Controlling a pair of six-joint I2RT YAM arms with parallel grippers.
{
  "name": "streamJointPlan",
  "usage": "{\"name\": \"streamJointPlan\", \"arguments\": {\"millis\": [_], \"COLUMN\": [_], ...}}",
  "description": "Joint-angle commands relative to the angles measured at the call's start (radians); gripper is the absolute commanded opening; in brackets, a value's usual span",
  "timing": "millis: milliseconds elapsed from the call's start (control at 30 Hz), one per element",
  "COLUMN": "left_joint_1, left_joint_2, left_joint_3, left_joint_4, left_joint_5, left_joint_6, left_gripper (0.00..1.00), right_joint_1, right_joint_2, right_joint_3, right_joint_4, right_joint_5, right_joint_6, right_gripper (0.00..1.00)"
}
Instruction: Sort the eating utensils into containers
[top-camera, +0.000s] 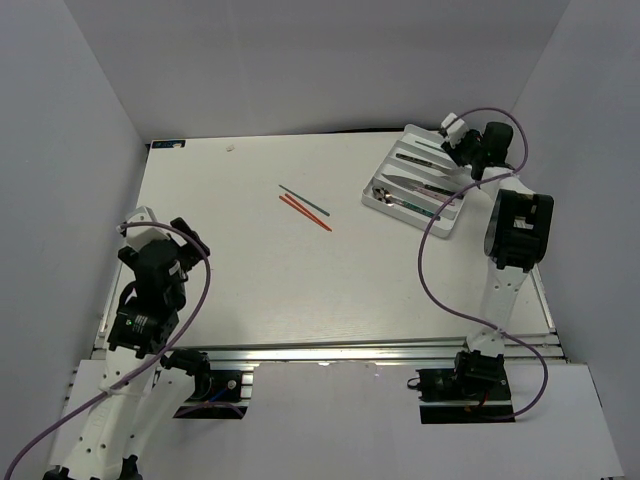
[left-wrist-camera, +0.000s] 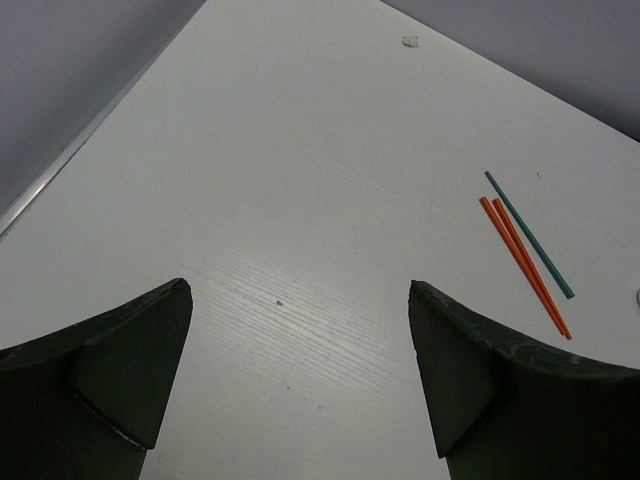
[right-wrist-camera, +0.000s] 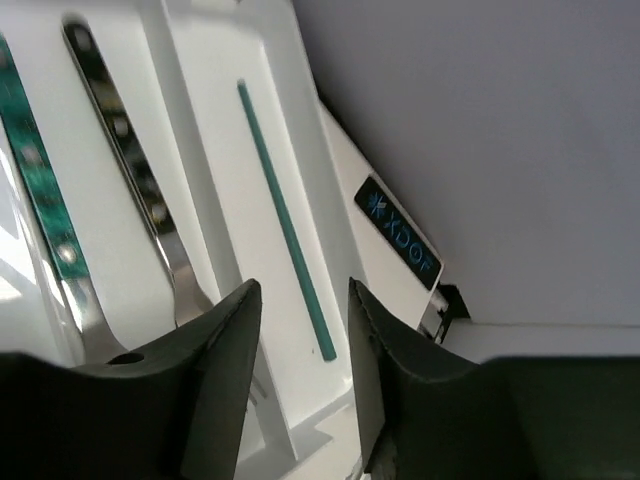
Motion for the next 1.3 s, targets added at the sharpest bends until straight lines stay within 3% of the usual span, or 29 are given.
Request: {"name": "streamJointPlan", "arguments": {"millis": [0, 33, 100, 133, 167, 200, 367, 467, 567, 733, 900, 1067, 1267], "left_joint_1": [-0.005, -0.005, -0.005, -0.005, -0.005, -0.005, -0.005, -0.003, -0.003, -0.003, -0.005, -0.005, -0.005], "left_joint_2": [-0.012, -0.012, -0.017, -0.018, -0.018, -0.021, -0.012, 0.002, 0.000, 0.005, 0.002, -0.015, -0.011], "left_joint_3": [0.002, 0.004, 0.005, 0.005, 0.005, 0.005, 0.005, 0.007, 0.004, 0.002, 0.001, -0.001, -0.001], "left_joint_4": [0.011, 0.011, 0.008, 0.008, 0.008, 0.008, 0.008, 0.005, 0.006, 0.008, 0.011, 0.012, 0.012], "left_joint_5": [-0.014, -0.017, -0.021, -0.024, -0.027, -0.030, -0.027, -0.030, -0.030, -0.011, -0.006, -0.007, 0.000], "left_joint_6": [0.003, 0.003, 0.002, 0.000, 0.000, 0.000, 0.000, 0.000, -0.001, 0.003, 0.005, 0.003, 0.006], "left_gripper": [0.98, 0.98, 0.98, 0.98, 0.98, 0.98, 0.98, 0.98, 0.98, 0.98, 0.98, 0.98, 0.98], "right_joint_1": [0.075, 0.121, 0.211, 0.245, 0.280, 0.363, 0.608, 0.743, 0.800, 0.802, 0.775, 0.719, 0.704], "right_joint_2": [-0.152, -0.163, -0.183, -0.174, -0.171, -0.172, -0.188, -0.096, -0.030, -0.054, -0.022, -0.008, 0.036], "right_joint_3": [0.022, 0.061, 0.129, 0.214, 0.247, 0.258, 0.134, 0.205, 0.241, 0.155, 0.180, 0.164, 0.181], "right_joint_4": [0.136, 0.139, 0.040, -0.021, -0.160, -0.201, -0.212, -0.338, -0.433, -0.403, -0.465, -0.473, -0.499], "right_joint_5": [-0.020, -0.015, 0.000, -0.012, -0.038, -0.041, 0.084, 0.197, 0.334, 0.361, 0.335, 0.307, 0.270], "right_joint_6": [0.249, 0.429, 0.600, 0.703, 0.699, 0.692, 0.642, 0.658, 0.699, 0.753, 0.719, 0.719, 0.692], "right_gripper": [0.42, 0.40, 0.46, 0.77, 0.89, 0.89, 0.89, 0.89, 0.85, 0.67, 0.55, 0.48, 0.46]}}
